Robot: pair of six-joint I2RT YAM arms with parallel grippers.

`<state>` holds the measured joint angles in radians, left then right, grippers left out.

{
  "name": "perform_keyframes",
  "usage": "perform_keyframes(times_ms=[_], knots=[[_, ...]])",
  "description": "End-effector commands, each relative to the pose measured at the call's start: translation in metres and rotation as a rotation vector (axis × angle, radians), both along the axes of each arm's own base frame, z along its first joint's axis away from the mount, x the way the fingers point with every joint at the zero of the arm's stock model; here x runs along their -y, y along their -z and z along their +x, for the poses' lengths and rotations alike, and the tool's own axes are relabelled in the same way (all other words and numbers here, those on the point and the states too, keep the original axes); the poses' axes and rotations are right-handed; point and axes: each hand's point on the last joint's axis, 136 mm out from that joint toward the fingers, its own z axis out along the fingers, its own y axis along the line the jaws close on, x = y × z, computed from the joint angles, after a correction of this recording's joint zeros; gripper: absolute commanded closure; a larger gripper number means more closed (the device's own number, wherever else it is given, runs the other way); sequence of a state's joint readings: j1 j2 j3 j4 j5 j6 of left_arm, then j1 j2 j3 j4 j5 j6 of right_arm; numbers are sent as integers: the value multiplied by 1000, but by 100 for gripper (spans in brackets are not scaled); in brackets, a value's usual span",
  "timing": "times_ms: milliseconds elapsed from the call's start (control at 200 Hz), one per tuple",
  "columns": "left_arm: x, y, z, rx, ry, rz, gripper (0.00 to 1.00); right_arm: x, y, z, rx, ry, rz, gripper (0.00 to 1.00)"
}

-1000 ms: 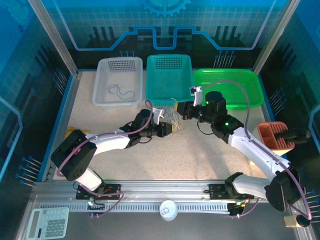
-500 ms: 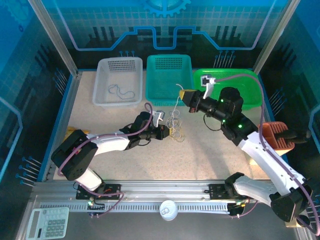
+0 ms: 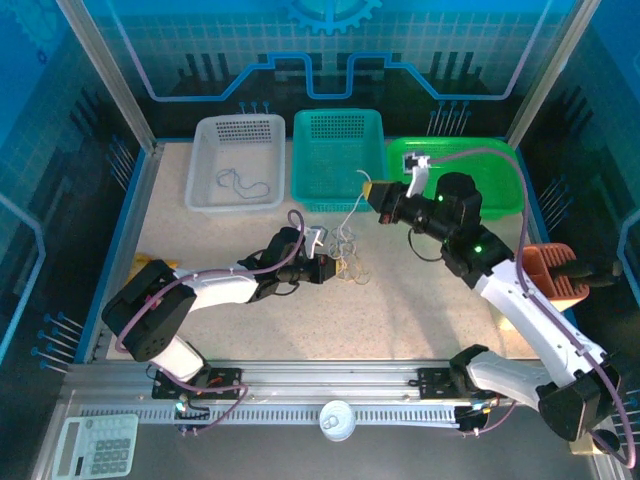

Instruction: Untangle the cables

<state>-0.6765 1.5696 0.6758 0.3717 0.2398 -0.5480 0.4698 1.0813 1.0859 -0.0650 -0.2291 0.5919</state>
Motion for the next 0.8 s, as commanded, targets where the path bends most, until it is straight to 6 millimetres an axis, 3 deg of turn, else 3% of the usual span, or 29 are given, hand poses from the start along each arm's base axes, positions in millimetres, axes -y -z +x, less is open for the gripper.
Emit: perform_keyframes(times_ms=[0,95,190,570,635,705,795], knots=[[-3,1,-5,7,0,9,100,8,-81,-10,185,-12,32,100],[-3,3,-5,3,-2,7,100,14,-117,-17,259,-7,56,100],[-3,5,-5,-2,-1,4,100,22,-140,-22,314,17,81,100],[-5,10,-7,-8,0,17,100,49,-193,-26,433,110,201,100],[-5,10,-8,-7,0,13,100,47,-193,-26,427,99,207,100],[-6,7,-8,-2,-1,10,100,40,-179,-21,386,71,203,100],[-6,0,-9,10,1,2,85,32,-146,-11,308,45,197,100]])
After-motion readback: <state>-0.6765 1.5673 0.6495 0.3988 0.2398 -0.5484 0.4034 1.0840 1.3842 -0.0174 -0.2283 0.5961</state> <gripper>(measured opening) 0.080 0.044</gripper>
